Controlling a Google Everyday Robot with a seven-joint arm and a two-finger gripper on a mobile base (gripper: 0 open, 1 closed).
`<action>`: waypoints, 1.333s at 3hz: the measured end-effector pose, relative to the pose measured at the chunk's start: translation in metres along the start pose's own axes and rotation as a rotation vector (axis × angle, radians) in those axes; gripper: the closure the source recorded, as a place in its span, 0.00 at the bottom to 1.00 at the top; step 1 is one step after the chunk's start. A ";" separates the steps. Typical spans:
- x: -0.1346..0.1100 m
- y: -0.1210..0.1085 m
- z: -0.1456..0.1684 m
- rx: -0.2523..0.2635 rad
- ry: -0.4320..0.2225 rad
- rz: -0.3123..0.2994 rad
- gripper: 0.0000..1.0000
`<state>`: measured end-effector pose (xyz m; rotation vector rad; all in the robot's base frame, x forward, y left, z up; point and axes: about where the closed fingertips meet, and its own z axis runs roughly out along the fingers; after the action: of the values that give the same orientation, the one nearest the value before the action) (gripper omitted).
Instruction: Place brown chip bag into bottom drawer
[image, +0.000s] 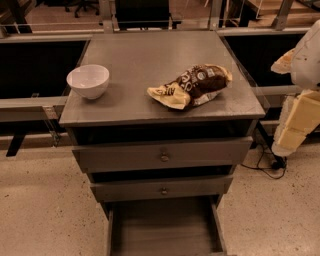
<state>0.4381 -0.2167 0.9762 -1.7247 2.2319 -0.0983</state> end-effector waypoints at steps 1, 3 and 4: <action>0.000 0.000 0.000 0.000 0.000 0.000 0.00; -0.011 -0.085 0.053 0.049 0.043 -0.227 0.00; -0.036 -0.110 0.069 0.109 -0.052 -0.362 0.00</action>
Offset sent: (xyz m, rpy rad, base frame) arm 0.0457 -0.0054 -0.0355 -0.1753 0.0209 0.1098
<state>0.5685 -0.2024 0.9448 -2.0242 1.8203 -0.2488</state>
